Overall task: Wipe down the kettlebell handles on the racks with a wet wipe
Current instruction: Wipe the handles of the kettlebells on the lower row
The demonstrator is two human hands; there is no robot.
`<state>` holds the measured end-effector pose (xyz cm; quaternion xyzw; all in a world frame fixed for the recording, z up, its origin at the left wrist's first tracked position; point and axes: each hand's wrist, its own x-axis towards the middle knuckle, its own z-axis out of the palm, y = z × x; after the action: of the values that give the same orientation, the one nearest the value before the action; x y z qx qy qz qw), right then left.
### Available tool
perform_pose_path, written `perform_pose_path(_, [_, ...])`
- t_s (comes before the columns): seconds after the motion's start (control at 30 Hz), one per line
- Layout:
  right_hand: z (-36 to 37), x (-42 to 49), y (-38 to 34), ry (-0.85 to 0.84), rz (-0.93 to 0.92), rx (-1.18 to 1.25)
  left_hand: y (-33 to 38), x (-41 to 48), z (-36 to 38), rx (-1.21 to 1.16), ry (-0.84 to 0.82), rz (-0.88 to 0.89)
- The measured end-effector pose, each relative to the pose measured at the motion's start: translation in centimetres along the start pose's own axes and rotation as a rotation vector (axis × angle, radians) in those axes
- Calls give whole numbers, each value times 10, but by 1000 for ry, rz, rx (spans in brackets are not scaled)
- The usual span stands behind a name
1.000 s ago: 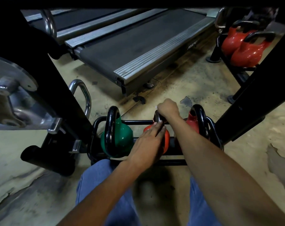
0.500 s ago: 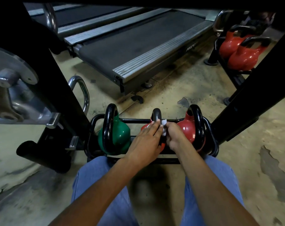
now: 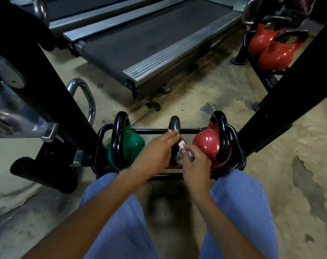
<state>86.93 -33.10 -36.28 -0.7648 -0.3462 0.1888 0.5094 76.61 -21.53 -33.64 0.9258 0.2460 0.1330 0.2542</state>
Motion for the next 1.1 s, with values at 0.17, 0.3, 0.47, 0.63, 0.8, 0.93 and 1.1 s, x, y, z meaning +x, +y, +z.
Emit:
perform_pose_path(0.17, [0, 9, 34, -10, -769, -550, -19, 66, -24, -74, -155, -38])
perform_pose_path(0.3, [-8, 39, 27, -473, -1226, -1111, -13, 78, -31, -5, -171, -9])
perform_pose_path(0.47, [24, 36, -14, -684, -1211, -1828, -12, 75, -34, -11, -206, -70])
perform_pose_path(0.63, [14, 26, -18, -712, -1273, -1912, -4, 74, -35, 17, -220, -60])
perform_pose_path(0.8, [4, 38, -17, -664, -1267, -1637, -8, 73, -32, 41, -188, -50])
perform_pose_path(0.93, [4, 41, -15, -620, -1232, -1479, -8, 69, -26, 58, -196, -40])
perform_pose_path(1.1, [-15, 32, 18, -484, -1260, -1209, -17, 57, -15, 63, -193, -19])
